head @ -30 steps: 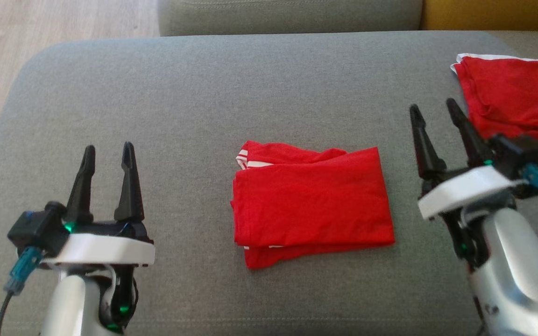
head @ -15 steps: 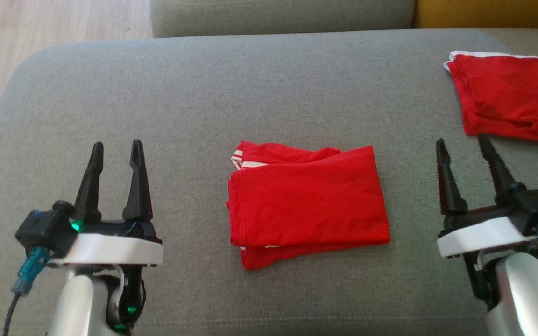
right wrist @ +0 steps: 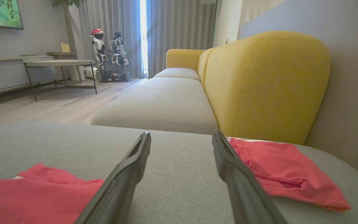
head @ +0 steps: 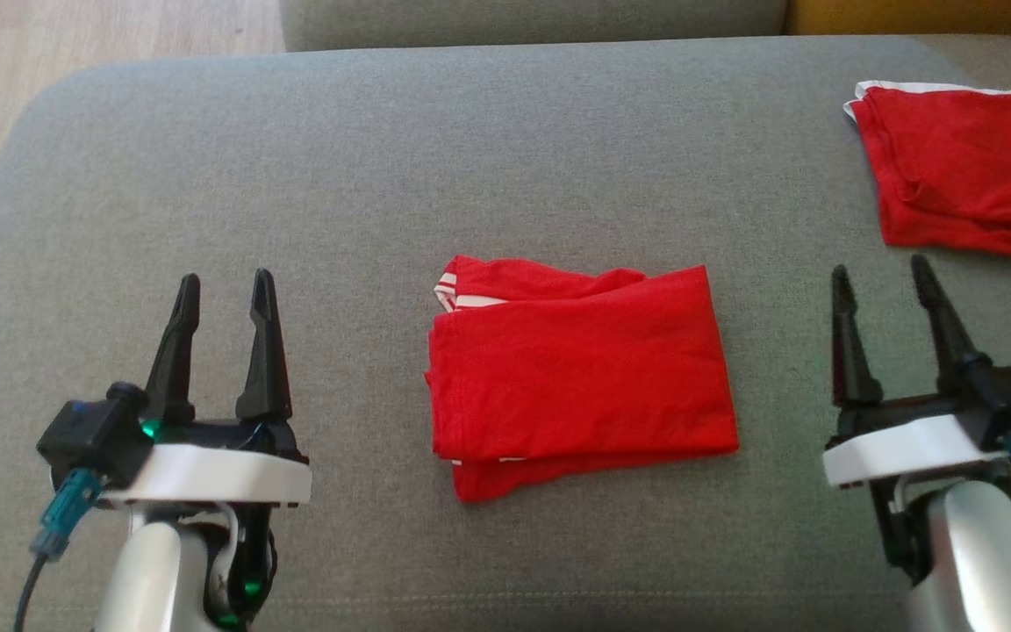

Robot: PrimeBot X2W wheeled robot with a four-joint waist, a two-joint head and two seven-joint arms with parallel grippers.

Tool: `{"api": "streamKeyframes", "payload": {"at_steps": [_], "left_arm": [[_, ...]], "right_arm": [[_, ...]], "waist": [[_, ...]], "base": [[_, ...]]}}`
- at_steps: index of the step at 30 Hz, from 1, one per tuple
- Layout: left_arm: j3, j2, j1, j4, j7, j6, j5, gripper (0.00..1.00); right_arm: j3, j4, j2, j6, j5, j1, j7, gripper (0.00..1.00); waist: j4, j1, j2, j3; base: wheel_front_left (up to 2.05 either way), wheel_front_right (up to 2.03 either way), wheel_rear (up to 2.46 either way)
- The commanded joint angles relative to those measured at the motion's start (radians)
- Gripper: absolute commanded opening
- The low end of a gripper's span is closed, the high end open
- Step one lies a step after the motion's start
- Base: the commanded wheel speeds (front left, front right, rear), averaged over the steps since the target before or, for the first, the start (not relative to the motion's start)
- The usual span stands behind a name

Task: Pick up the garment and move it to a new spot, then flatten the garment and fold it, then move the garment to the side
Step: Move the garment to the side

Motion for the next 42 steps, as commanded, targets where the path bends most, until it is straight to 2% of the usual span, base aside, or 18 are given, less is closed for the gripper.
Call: {"api": "streamKeyframes", "payload": {"at_steps": [1,6,14,25,26,27,34,42], "left_arm": [[0.031,0.008,-0.029,-0.030,-0.006,0.003,0.004,1.00],[0.025,0.008,-0.042,-0.026,-0.006,-0.002,0.004,1.00],[0.004,0.008,-0.059,-0.009,-0.006,-0.005,-0.008,1.00],[0.000,0.008,-0.085,-0.010,-0.006,-0.005,-0.013,1.00],[-0.002,0.008,-0.087,-0.009,-0.006,-0.005,-0.013,1.00],[-0.003,0.008,-0.089,-0.008,-0.006,-0.006,-0.012,1.00],[-0.007,0.008,-0.098,-0.008,-0.006,-0.007,-0.004,1.00],[-0.011,0.008,-0.108,-0.017,-0.006,-0.013,0.006,1.00]], "right_arm": [[0.039,-0.021,0.005,0.007,0.011,-0.009,-0.015,1.00],[0.108,0.056,0.009,0.007,0.039,-0.022,0.008,1.00],[0.183,0.227,0.025,0.007,0.169,-0.082,0.099,1.00],[0.222,0.367,0.028,0.007,0.201,-0.168,0.087,1.00],[0.230,0.381,0.028,0.007,0.204,-0.176,0.090,0.74],[0.238,0.393,0.027,0.007,0.203,-0.184,0.091,0.00],[0.275,0.433,-0.007,0.007,0.157,-0.246,0.044,0.00],[0.319,0.379,-0.103,0.007,0.082,-0.357,0.027,0.00]], "waist": [[0.000,0.0000,0.0000,0.001],[0.007,0.0000,0.0000,0.016],[0.035,0.0000,0.0000,0.053],[0.068,0.0000,0.0000,0.100],[0.070,0.0000,0.0000,0.104],[0.071,0.0000,0.0000,0.106],[0.069,0.0000,0.0000,0.112],[0.022,0.0000,0.0000,0.113]], "base": [[0.00,0.00,0.00],[0.00,0.00,0.00],[0.00,0.00,0.00],[0.00,0.00,0.00],[0.00,0.00,0.00],[0.00,0.00,0.00],[0.00,0.00,0.00],[0.00,0.00,0.00]]}}
